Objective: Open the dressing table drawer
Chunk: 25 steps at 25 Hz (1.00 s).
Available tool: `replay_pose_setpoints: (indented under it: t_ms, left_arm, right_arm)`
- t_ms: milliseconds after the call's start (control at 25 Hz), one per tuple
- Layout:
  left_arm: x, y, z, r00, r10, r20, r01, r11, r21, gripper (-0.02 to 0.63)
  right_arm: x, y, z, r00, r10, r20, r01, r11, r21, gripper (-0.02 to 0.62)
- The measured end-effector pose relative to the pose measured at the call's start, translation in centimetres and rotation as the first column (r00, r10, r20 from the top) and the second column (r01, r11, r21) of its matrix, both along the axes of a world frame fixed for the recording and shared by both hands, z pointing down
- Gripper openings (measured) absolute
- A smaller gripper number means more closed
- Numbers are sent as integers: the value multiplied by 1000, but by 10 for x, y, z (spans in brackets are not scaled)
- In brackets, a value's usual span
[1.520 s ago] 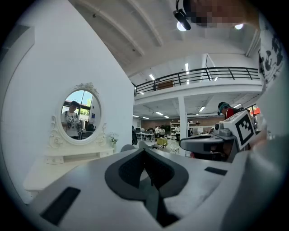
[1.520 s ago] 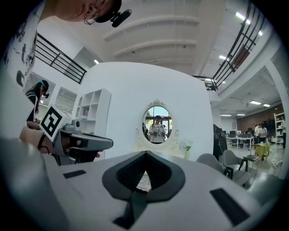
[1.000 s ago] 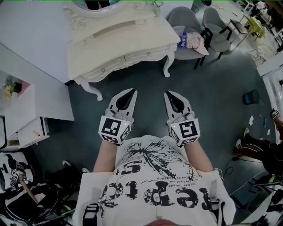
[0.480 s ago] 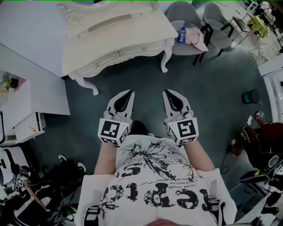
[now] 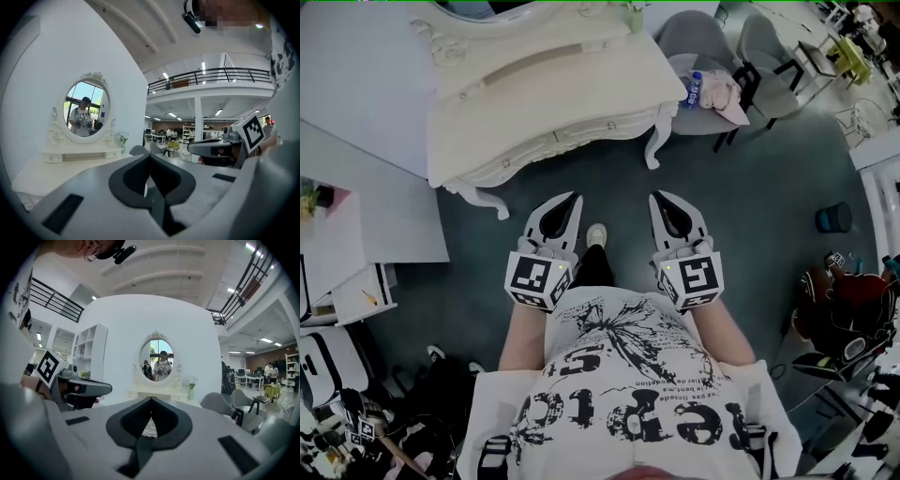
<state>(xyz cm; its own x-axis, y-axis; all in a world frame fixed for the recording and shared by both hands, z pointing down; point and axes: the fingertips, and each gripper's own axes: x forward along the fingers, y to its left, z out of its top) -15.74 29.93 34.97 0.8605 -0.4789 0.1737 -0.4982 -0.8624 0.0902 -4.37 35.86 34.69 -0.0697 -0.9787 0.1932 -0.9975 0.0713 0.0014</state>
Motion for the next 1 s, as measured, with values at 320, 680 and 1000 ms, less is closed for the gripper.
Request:
replay_pose_setpoints:
  t_ms: [320,680,1000]
  left_arm:
    - [28,-140,-7,999,42,-21,-42,999,0,8]
    - [56,-265,-22,997,58,-47,-57,998,20,7]
    - [82,-322,-3,999,-19,-33,19,1000,-2,7]
  right_arm:
    - [28,-137,-6,999,35,-24,-35,999,-7,17]
    - [56,-261,-1,998,61,-15,-61,998,-30,17]
    - [93,-337,16,1000,7,11,-7,999,-37,17]
